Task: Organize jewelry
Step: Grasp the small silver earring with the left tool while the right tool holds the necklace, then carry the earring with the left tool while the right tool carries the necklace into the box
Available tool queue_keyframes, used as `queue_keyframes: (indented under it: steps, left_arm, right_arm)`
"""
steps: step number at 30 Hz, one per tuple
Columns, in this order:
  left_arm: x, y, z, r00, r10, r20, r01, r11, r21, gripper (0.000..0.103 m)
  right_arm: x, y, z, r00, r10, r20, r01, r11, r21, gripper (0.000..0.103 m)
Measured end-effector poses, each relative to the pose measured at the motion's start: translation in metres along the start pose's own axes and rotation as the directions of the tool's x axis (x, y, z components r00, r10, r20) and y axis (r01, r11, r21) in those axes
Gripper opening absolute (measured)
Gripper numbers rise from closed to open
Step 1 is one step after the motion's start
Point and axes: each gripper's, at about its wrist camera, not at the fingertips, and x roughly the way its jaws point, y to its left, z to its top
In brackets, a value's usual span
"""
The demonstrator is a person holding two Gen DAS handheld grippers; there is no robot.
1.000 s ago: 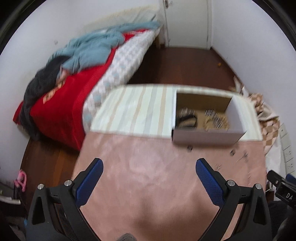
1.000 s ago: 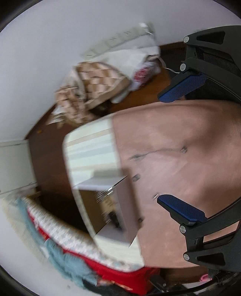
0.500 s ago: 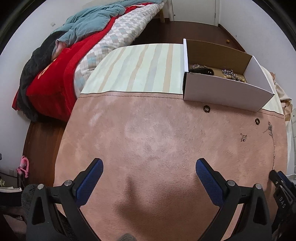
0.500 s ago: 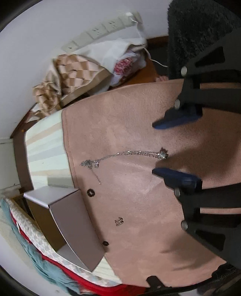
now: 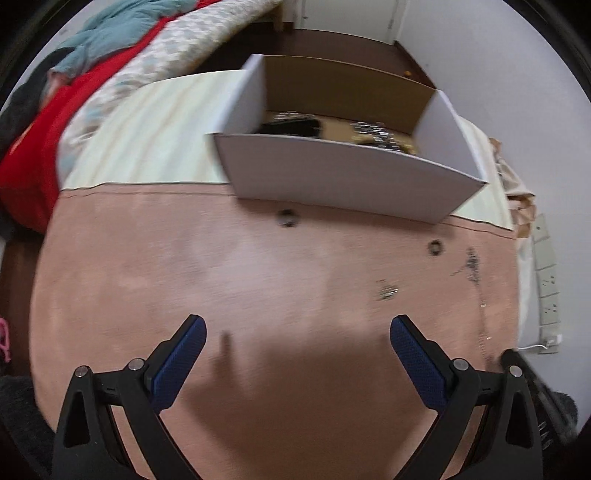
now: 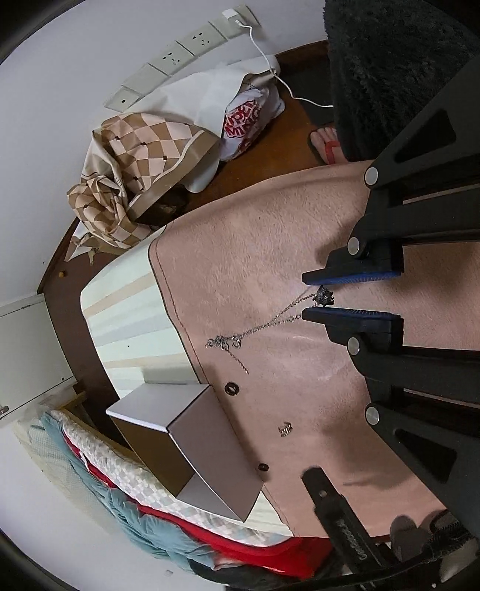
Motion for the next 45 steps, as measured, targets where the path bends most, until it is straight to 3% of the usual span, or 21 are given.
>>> queue_keyframes:
  steps: [3, 5, 12, 19, 26, 32, 39, 45]
  left_arm:
    - [0.006, -0.016, 0.002, 1.0, -0.007, 0.003, 0.007, 0.999, 0.035, 0.096]
    - [0.011, -0.027, 0.003, 1.0, -0.003, 0.0, 0.003, 0.998, 0.061, 0.08]
    - [0.023, -0.046, 0.005, 0.999, 0.035, 0.006, -0.035, 0.991, 0.131, 0.048]
    - [0.023, -0.048, 0.008, 1.0, 0.011, 0.026, -0.015, 0.987, 0.159, 0.006]
    - [0.014, -0.04, 0.004, 0.999, -0.02, 0.034, 0.015, 0.988, 0.151, 0.006]
    - [-0.02, -0.019, 0.008, 0.996, -0.057, 0.067, 0.048, 0.989, 0.138, 0.006]
    - [-0.066, 0.007, 0.024, 0.989, -0.107, 0.105, 0.096, 0.989, 0.108, 0.006]
    - [-0.102, 0.019, 0.051, 0.977, -0.157, 0.145, 0.146, 0.985, 0.089, 0.006]
  right_arm:
    - [0.004, -0.004, -0.001, 1.0, 0.0, -0.007, 0.0, 1.0, 0.009, 0.013]
    - [0.007, -0.007, 0.001, 1.0, -0.002, -0.01, 0.003, 1.0, 0.014, 0.013]
    - [0.011, -0.012, 0.003, 1.0, -0.011, -0.009, 0.011, 1.0, 0.029, 0.013]
    - [0.012, -0.012, 0.004, 1.0, -0.019, -0.008, 0.019, 0.999, 0.033, 0.013]
    - [0.006, -0.012, 0.008, 1.0, -0.004, 0.002, 0.004, 1.0, 0.025, 0.013]
    - [-0.021, 0.008, 0.021, 0.998, 0.065, 0.027, -0.064, 0.998, -0.019, 0.013]
    - [-0.067, 0.044, 0.059, 0.983, 0.165, 0.08, -0.155, 0.982, -0.109, 0.013]
    - [-0.111, 0.079, 0.098, 0.958, 0.263, 0.11, -0.24, 0.953, -0.184, 0.012]
